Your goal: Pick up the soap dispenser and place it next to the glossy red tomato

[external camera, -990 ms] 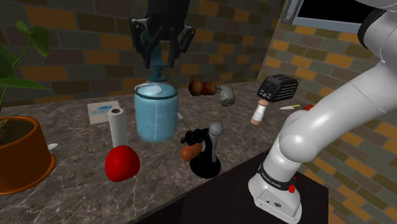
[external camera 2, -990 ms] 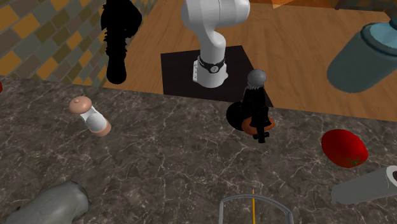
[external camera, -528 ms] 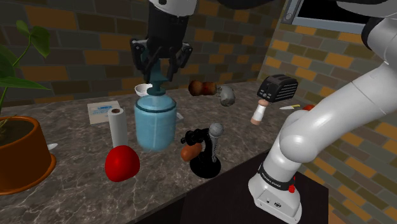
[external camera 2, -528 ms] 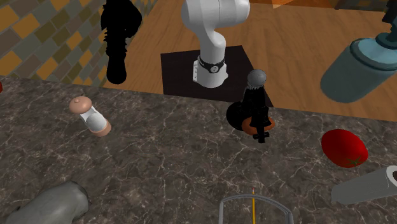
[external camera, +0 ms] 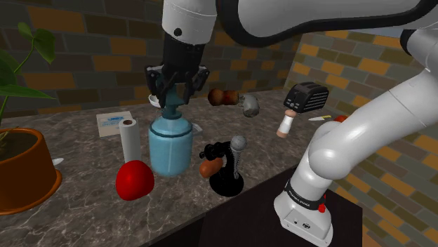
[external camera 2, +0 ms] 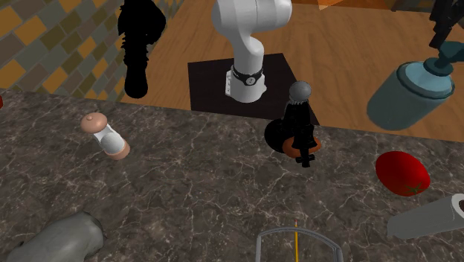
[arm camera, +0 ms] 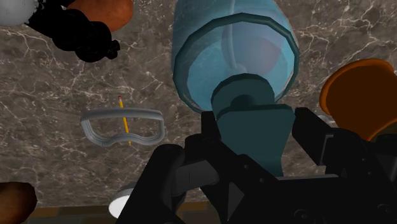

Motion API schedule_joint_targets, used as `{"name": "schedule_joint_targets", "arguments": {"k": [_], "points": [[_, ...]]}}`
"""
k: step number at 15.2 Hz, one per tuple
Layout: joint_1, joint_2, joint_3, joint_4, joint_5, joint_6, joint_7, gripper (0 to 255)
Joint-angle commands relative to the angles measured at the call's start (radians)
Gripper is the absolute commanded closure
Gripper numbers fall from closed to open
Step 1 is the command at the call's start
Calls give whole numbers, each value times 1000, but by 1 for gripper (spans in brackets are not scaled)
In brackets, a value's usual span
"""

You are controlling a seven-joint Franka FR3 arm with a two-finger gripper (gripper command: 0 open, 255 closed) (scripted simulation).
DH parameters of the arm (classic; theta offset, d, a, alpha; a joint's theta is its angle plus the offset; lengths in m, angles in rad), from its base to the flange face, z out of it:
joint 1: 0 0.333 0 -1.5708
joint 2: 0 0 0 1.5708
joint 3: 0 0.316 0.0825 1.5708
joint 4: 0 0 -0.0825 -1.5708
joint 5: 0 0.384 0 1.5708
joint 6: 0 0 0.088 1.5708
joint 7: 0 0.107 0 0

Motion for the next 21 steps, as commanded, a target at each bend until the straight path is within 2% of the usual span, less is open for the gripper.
{"name": "schedule_joint_targets", "arguments": {"k": [1,21], "points": [[4,-5,4,-31,3,28,5,255],[-3,43,74,-257,-9,295,72,255]]}}
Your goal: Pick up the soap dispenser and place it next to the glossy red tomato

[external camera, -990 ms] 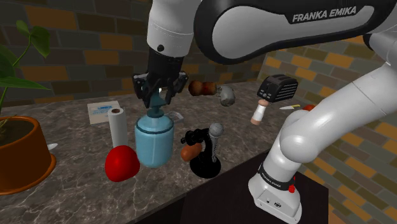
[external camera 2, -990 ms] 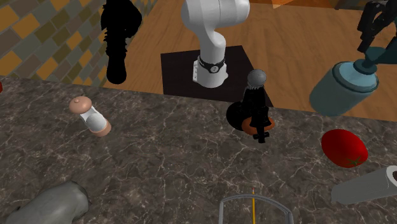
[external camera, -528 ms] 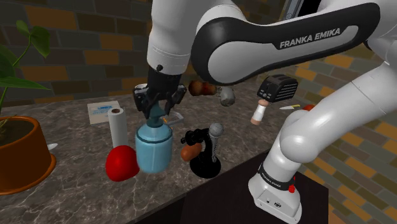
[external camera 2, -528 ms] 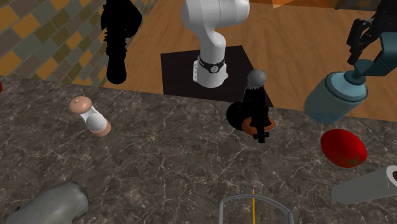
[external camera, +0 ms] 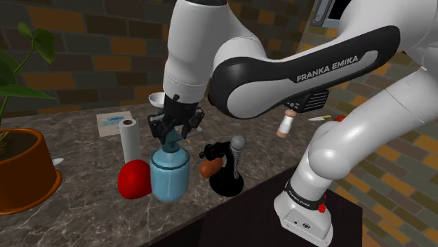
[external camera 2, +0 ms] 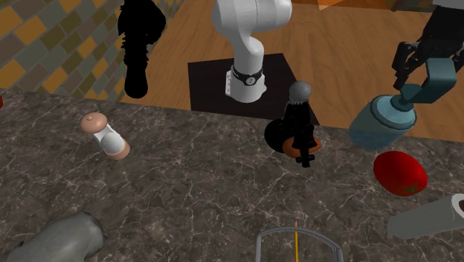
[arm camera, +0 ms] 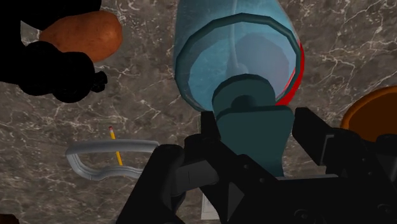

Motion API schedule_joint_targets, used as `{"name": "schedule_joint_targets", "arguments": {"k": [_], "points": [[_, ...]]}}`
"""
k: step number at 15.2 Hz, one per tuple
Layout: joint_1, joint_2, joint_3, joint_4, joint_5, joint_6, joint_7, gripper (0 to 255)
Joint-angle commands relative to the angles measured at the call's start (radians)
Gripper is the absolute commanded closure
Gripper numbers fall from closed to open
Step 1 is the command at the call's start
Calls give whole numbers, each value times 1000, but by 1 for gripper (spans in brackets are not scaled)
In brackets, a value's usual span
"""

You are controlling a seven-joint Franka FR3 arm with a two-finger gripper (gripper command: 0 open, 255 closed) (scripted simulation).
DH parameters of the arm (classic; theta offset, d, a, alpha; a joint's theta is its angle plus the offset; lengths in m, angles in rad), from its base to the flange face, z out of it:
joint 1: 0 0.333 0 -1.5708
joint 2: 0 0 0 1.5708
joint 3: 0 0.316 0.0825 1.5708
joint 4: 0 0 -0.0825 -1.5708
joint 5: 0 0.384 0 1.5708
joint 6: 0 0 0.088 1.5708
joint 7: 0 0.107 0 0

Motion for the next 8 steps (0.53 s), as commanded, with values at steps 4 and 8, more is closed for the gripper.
{"name": "schedule_joint_targets", "arguments": {"k": [4,8], "points": [[-11,27,25,-45,-14,70,25,255],[-24,55,48,-78,-32,126,50,255]]}}
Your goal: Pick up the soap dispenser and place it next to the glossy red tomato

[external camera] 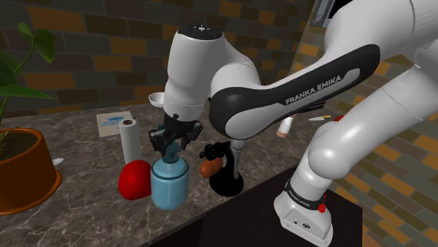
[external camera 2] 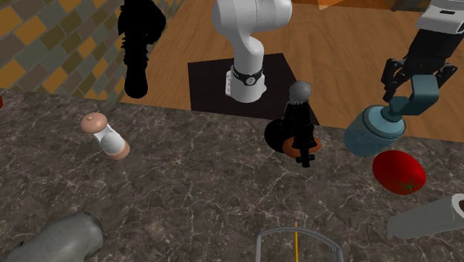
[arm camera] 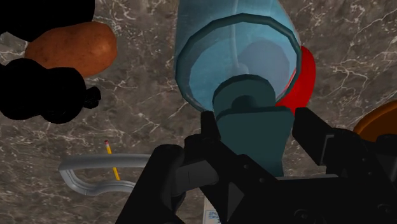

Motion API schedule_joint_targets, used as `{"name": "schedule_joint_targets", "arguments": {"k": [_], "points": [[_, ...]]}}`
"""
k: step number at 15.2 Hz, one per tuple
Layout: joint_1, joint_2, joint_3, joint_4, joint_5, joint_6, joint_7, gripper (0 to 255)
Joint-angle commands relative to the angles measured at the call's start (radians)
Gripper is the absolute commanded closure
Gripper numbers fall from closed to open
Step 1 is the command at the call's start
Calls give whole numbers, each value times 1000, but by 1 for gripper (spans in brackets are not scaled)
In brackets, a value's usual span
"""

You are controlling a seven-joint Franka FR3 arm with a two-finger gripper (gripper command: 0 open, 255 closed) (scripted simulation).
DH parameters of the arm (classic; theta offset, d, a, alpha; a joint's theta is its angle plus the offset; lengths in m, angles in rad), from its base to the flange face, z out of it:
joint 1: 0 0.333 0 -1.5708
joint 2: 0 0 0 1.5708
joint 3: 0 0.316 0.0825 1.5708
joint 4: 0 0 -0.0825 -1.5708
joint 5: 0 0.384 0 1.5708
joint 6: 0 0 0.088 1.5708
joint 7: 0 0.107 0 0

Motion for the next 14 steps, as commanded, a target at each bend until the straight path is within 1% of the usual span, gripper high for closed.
{"name": "schedule_joint_targets", "arguments": {"k": [1,2,10,11,14], "points": [[-8,15,12,-14,-10,28,13,255],[-14,26,21,-25,-19,48,23,255],[-14,26,21,-25,-19,48,23,255],[-13,26,21,-25,-18,48,24,0],[-14,27,21,-24,-19,48,24,0]]}}
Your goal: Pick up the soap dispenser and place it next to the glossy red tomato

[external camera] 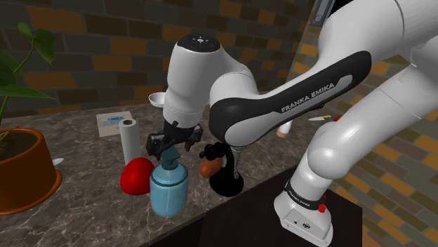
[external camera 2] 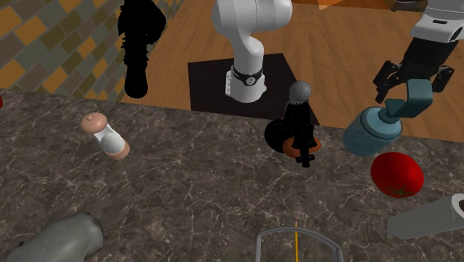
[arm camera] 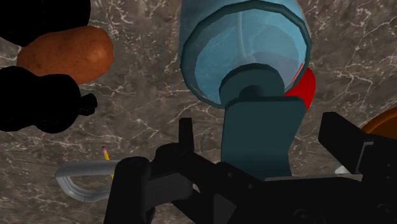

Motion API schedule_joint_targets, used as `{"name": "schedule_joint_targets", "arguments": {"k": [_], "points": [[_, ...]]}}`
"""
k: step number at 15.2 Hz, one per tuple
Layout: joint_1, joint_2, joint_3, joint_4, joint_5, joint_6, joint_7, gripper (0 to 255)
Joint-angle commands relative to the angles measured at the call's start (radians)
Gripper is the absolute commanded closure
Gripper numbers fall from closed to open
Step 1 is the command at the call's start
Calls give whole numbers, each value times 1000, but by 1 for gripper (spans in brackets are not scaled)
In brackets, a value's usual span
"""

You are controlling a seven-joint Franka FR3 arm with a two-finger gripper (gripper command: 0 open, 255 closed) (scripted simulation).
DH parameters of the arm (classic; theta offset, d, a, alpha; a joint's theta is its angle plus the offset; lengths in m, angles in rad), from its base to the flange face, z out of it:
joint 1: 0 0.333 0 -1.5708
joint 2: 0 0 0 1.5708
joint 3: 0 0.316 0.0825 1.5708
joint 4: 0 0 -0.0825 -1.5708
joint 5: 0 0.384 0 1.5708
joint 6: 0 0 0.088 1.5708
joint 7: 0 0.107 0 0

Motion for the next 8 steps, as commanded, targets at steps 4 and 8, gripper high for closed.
{"name": "schedule_joint_targets", "arguments": {"k": [4,8], "points": [[31,-51,-27,28,36,-73,-27,0],[53,-89,-48,58,59,-138,-44,0]]}}
